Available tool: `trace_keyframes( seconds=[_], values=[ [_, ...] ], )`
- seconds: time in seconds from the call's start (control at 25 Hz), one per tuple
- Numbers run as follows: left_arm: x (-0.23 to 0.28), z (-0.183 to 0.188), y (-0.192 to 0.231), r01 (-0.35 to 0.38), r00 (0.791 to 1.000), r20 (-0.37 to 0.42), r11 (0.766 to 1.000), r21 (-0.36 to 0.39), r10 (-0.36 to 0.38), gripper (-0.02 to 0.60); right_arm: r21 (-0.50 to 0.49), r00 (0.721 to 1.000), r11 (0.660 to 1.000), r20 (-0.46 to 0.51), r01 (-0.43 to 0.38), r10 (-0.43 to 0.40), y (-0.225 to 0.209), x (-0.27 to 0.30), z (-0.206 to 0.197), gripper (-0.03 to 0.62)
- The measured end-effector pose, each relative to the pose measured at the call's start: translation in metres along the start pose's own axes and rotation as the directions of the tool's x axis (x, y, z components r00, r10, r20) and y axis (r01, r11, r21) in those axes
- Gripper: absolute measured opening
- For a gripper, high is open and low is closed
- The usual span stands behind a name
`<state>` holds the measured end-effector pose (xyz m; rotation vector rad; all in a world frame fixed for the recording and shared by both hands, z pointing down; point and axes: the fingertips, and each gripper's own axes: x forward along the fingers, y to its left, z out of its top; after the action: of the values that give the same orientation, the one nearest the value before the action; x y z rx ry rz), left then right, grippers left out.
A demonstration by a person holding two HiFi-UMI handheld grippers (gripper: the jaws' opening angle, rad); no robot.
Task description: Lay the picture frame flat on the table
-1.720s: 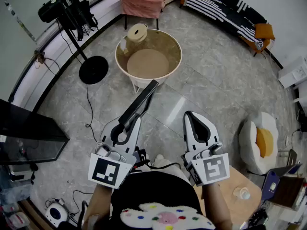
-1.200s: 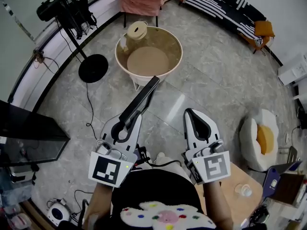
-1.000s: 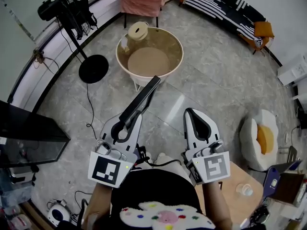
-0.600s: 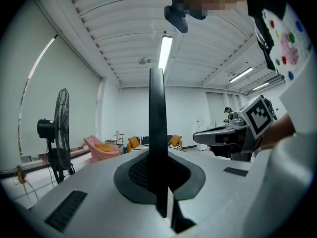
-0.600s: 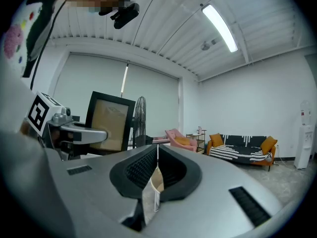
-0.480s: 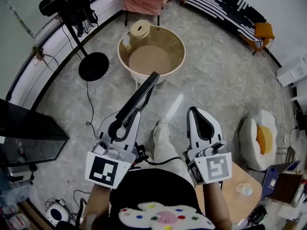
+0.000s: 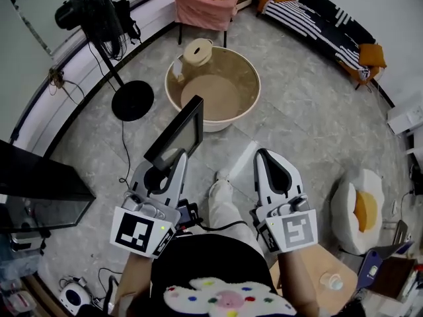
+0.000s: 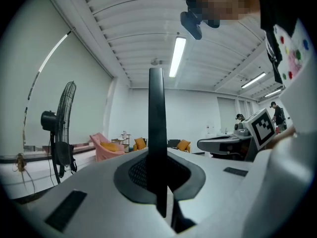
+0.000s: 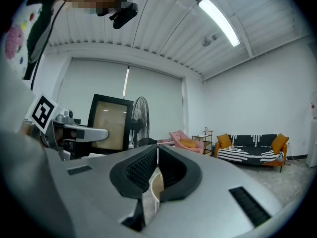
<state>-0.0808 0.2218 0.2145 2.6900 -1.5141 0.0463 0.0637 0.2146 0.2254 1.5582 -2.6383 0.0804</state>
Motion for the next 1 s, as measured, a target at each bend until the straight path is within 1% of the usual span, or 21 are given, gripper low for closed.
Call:
trace_keyframes(
  seconds=[0.2, 0.32, 0.48, 0.64, 0.76, 0.88, 1.0],
  values=[
    [0.051, 0.009, 0.015, -0.016, 1.0, 0.012, 0.999, 0.029, 0.016, 0.023, -0.024, 1.0, 1.0, 0.002, -0.014, 0.014, -0.038, 0.04, 0.0, 0.035],
    [0.085, 0.01, 0.024, -0.034, 0.999, 0.008, 0.998, 0.054, 0.033, 0.023, 0.003, 1.0, 1.0, 0.007, -0.02, 0.02, -0.063, 0.069, 0.001, 0.035],
    [0.132, 0.006, 0.041, -0.054, 0.999, -0.01, 0.998, 0.015, 0.054, 0.023, 0.001, 0.997, 0.997, -0.034, -0.073, 0.073, -0.096, 0.111, -0.006, 0.035],
    [0.176, 0.012, 0.061, -0.078, 0.997, -0.012, 0.997, 0.009, 0.078, 0.023, 0.014, 0.994, 0.994, -0.015, -0.108, 0.109, -0.123, 0.155, 0.003, 0.035],
    [0.198, 0.018, 0.068, -0.101, 0.995, -0.009, 0.995, 0.015, 0.101, 0.023, 0.048, 0.99, 0.989, 0.0, -0.141, 0.142, -0.138, 0.178, 0.011, 0.035],
    [0.211, 0.018, 0.074, -0.121, 0.992, -0.022, 0.993, 0.016, 0.121, 0.023, 0.04, 0.987, 0.987, -0.032, -0.156, 0.157, -0.15, 0.192, 0.007, 0.035],
    [0.219, 0.016, 0.077, -0.132, 0.991, -0.035, 0.991, 0.017, 0.133, 0.023, 0.036, 0.984, 0.983, -0.003, -0.181, 0.181, -0.154, 0.201, 0.012, 0.035]
  ],
)
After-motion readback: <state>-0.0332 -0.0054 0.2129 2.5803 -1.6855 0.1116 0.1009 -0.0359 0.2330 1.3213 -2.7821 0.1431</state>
